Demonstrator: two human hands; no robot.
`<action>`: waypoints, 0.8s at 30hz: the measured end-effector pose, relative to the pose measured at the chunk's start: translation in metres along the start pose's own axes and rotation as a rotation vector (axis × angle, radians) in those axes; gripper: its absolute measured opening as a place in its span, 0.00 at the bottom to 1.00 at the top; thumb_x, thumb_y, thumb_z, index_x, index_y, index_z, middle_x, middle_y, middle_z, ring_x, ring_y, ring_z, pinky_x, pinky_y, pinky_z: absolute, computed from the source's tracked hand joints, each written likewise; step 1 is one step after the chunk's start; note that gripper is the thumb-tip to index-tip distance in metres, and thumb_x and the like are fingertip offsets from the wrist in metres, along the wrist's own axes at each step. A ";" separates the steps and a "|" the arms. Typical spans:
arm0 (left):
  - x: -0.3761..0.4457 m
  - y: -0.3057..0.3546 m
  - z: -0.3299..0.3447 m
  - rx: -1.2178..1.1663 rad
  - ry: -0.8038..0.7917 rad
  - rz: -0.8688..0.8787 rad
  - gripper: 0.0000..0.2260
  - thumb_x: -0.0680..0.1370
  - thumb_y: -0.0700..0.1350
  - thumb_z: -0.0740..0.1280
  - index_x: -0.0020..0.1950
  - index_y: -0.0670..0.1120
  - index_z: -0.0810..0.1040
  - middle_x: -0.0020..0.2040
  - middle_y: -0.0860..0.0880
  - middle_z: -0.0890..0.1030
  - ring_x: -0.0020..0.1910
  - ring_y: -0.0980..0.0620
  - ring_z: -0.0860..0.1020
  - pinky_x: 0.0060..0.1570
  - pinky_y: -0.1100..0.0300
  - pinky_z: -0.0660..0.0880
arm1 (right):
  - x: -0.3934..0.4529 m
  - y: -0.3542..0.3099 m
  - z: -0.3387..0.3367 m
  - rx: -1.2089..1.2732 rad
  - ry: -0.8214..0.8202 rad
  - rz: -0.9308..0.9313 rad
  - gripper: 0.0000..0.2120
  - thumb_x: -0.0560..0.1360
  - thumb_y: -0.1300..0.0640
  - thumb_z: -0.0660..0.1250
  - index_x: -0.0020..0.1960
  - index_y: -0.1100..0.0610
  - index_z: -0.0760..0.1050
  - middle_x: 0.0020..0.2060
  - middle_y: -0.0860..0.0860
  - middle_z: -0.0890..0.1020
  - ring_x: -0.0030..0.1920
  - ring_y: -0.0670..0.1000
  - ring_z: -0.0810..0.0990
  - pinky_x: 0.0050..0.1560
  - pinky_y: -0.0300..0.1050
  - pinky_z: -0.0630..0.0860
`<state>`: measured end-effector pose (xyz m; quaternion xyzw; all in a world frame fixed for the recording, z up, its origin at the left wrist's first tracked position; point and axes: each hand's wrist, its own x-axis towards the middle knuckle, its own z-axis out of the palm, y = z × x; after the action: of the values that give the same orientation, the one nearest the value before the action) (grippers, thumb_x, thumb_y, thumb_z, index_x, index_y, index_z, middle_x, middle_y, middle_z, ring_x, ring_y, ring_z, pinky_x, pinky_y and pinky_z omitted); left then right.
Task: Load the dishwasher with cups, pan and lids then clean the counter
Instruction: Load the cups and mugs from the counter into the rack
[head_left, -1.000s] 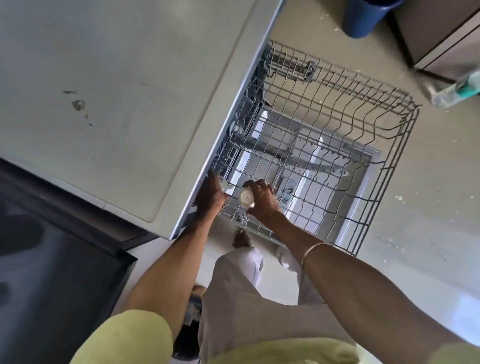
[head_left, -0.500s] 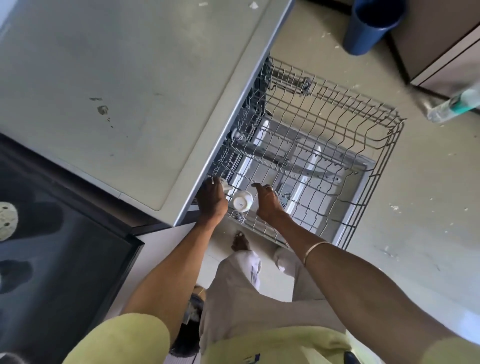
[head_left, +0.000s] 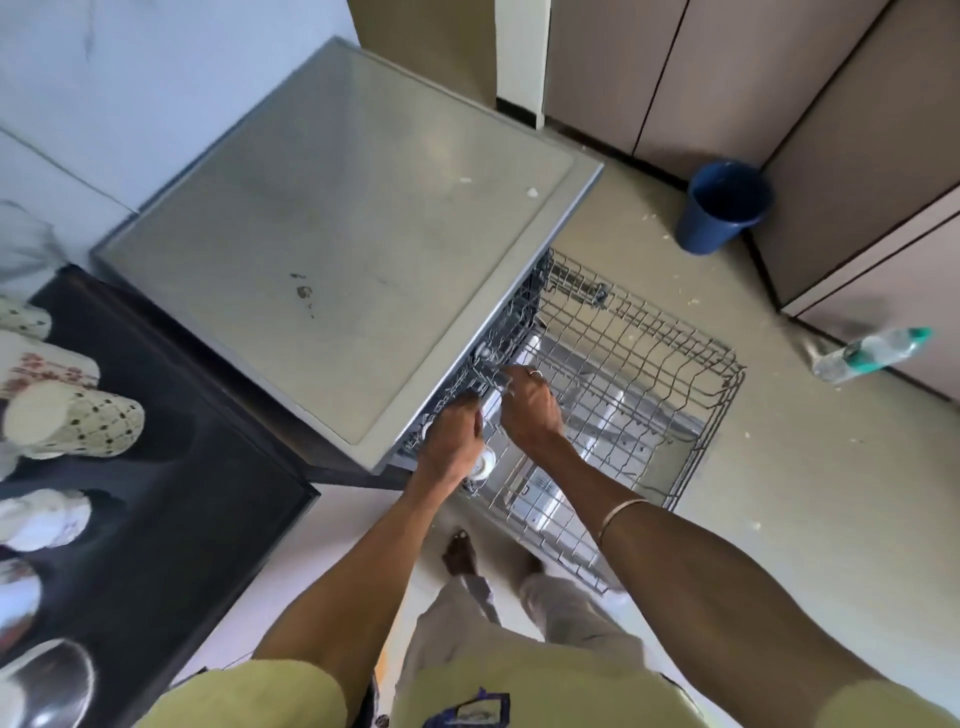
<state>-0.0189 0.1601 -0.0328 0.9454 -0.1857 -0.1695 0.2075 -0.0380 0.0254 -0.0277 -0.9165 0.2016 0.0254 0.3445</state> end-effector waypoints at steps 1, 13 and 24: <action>0.001 0.005 -0.007 -0.002 0.054 0.050 0.12 0.82 0.40 0.61 0.64 0.43 0.75 0.51 0.44 0.83 0.37 0.53 0.80 0.45 0.63 0.79 | 0.004 -0.006 -0.006 0.008 0.032 -0.029 0.21 0.75 0.70 0.57 0.65 0.55 0.72 0.55 0.61 0.80 0.44 0.55 0.83 0.36 0.52 0.83; -0.018 -0.026 -0.097 -0.132 0.493 0.076 0.16 0.81 0.42 0.62 0.68 0.41 0.76 0.67 0.44 0.77 0.62 0.47 0.79 0.64 0.55 0.75 | 0.043 -0.105 -0.031 -0.012 0.035 -0.348 0.18 0.78 0.58 0.61 0.67 0.53 0.70 0.62 0.58 0.76 0.63 0.60 0.74 0.55 0.55 0.76; -0.132 -0.160 -0.160 -0.144 0.754 -0.304 0.17 0.82 0.44 0.59 0.69 0.42 0.75 0.68 0.46 0.77 0.68 0.51 0.74 0.70 0.57 0.68 | -0.006 -0.242 0.072 0.078 -0.178 -0.697 0.18 0.76 0.58 0.63 0.65 0.53 0.72 0.61 0.55 0.76 0.63 0.57 0.72 0.60 0.52 0.73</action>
<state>-0.0255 0.4038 0.0634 0.9410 0.0575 0.1474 0.2990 0.0568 0.2391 0.0688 -0.9105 -0.1530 -0.0216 0.3835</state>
